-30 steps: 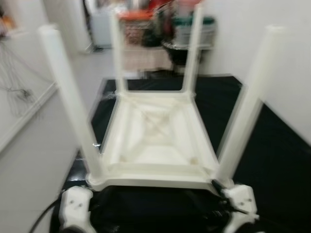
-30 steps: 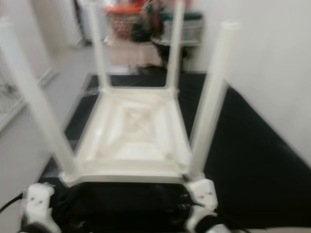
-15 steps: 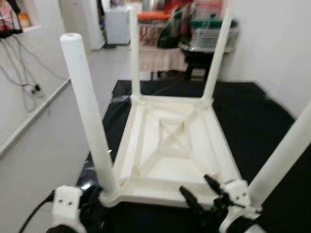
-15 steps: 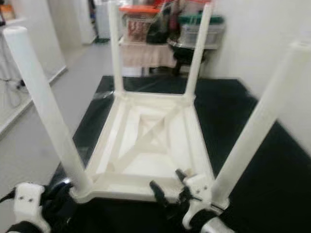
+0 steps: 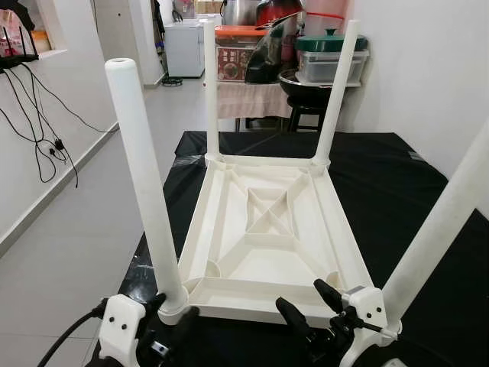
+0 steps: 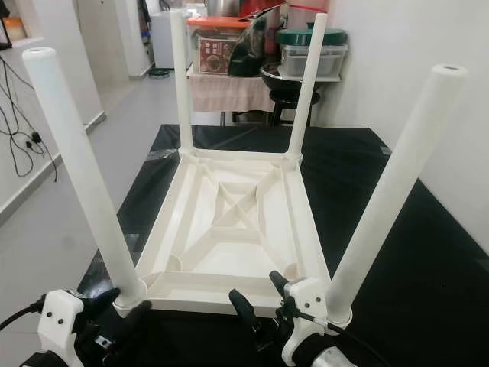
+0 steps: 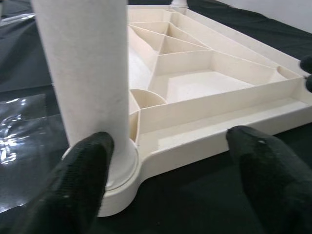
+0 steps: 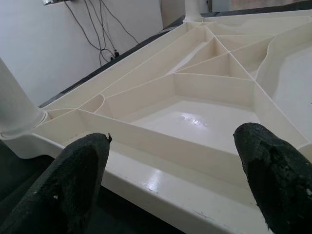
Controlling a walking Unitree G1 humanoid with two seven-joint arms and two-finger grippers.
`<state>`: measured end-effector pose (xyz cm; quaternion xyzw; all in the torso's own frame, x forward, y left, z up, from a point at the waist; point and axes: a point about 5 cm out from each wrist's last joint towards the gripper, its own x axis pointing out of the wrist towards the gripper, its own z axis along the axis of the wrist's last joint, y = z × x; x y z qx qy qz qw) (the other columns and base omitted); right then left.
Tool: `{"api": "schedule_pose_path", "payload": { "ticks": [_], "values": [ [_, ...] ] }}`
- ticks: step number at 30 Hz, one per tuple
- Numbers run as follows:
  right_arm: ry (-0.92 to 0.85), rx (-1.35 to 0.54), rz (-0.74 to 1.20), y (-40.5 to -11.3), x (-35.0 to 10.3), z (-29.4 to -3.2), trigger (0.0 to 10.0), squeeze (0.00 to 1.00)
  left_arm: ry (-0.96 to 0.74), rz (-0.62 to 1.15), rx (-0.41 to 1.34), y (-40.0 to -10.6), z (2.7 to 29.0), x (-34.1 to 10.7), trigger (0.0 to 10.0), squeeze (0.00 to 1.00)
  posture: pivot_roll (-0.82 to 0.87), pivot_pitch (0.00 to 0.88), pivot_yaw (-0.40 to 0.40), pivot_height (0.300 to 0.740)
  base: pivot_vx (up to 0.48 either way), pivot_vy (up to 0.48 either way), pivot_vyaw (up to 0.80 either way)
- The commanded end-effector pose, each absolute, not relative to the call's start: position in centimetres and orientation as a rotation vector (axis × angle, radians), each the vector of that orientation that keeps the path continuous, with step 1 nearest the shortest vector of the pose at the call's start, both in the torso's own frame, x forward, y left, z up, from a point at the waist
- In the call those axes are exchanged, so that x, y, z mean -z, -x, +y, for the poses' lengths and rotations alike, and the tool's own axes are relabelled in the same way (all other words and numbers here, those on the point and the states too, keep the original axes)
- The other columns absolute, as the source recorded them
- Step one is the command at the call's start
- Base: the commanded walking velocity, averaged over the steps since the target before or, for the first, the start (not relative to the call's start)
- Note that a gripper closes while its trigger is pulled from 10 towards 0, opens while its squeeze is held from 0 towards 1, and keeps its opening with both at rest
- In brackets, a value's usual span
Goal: Building children table
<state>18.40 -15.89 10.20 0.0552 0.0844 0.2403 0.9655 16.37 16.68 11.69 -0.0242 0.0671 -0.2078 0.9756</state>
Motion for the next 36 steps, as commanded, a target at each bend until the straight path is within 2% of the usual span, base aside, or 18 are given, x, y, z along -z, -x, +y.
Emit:
{"api": "schedule_pose_path", "payload": {
  "ticks": [1, 4, 6, 12, 20, 26, 27, 28, 29, 30, 31, 36],
  "values": [
    [-0.113, -0.522, 0.173, -18.2, -10.6, -15.7, 10.0, 0.00, 0.015, 0.136, 0.395, -16.9, 17.4, -11.6, 10.0, 1.00, -0.06, 0.000, -0.032, 0.740, 0.000, 0.000, 0.00],
    [-0.110, -0.535, 0.175, -18.2, -10.7, -15.7, 10.0, 0.00, -0.004, 0.124, 0.375, -17.4, 17.9, -11.7, 10.0, 1.00, -0.06, 0.000, -0.032, 0.740, 0.000, 0.000, 0.00],
    [-0.093, -0.604, 0.184, -17.9, -11.2, -15.8, 10.0, 0.00, -0.033, 0.098, 0.331, -18.4, 18.7, -12.0, 10.0, 1.00, -0.07, 0.000, -0.028, 0.740, 0.000, 0.000, 0.00],
    [-0.060, -0.764, 0.202, -16.4, -13.2, -16.8, 10.0, 0.00, -0.048, 0.087, 0.284, -18.8, 19.4, -12.1, 10.0, 1.00, -0.08, 0.000, -0.030, 0.740, 0.000, 0.000, 0.00],
    [0.021, -0.767, 0.254, -16.1, -12.9, -18.5, 10.0, 0.00, -0.031, 0.105, 0.306, -17.8, 18.7, -11.9, 10.0, 1.00, -0.08, 0.000, -0.030, 0.740, 0.000, 0.000, 0.00],
    [0.028, -0.746, 0.266, -16.6, -12.5, -18.3, 10.0, 0.00, -0.029, 0.109, 0.311, -17.2, 18.8, -12.1, 10.0, 1.00, -0.07, 0.000, -0.031, 0.740, 0.000, 0.000, 0.00],
    [0.021, -0.753, 0.277, -16.6, -12.5, -18.1, 10.0, 0.00, -0.040, 0.118, 0.287, -16.9, 19.4, -11.9, 10.0, 0.53, -0.07, 0.000, -0.031, 0.740, 0.000, 0.000, 0.00],
    [0.021, -0.753, 0.277, -16.6, -12.5, -18.1, 10.0, 0.00, -0.040, 0.118, 0.287, -16.9, 19.4, -11.9, 10.0, 0.53, -0.07, 0.000, -0.031, 0.740, 0.000, 0.000, 0.00],
    [0.018, -0.757, 0.284, -16.5, -12.4, -18.1, 10.0, 0.00, -0.055, 0.123, 0.260, -16.7, 20.1, -11.8, 10.0, 0.08, -0.07, 0.000, -0.035, 0.740, 0.000, 0.000, 0.00],
    [0.018, -0.757, 0.284, -16.5, -12.4, -18.1, 10.0, 0.00, -0.055, 0.123, 0.260, -16.7, 20.1, -11.8, 10.0, 0.08, -0.07, 0.000, -0.035, 0.740, 0.000, 0.000, 0.00],
    [0.013, -0.761, 0.289, -16.4, -12.4, -18.1, 10.0, 0.00, -0.070, 0.124, 0.227, -16.8, 20.9, -11.7, 10.0, 0.00, -0.07, 0.000, -0.037, 0.740, 0.000, 0.000, 0.00],
    [0.017, -0.757, 0.295, -16.6, -12.3, -18.3, 10.0, 0.00, -0.098, 0.115, 0.199, -17.5, 21.9, -11.5, 10.0, 0.00, -0.07, 0.000, -0.041, 0.740, 0.000, 0.000, 0.00]
  ]
}}
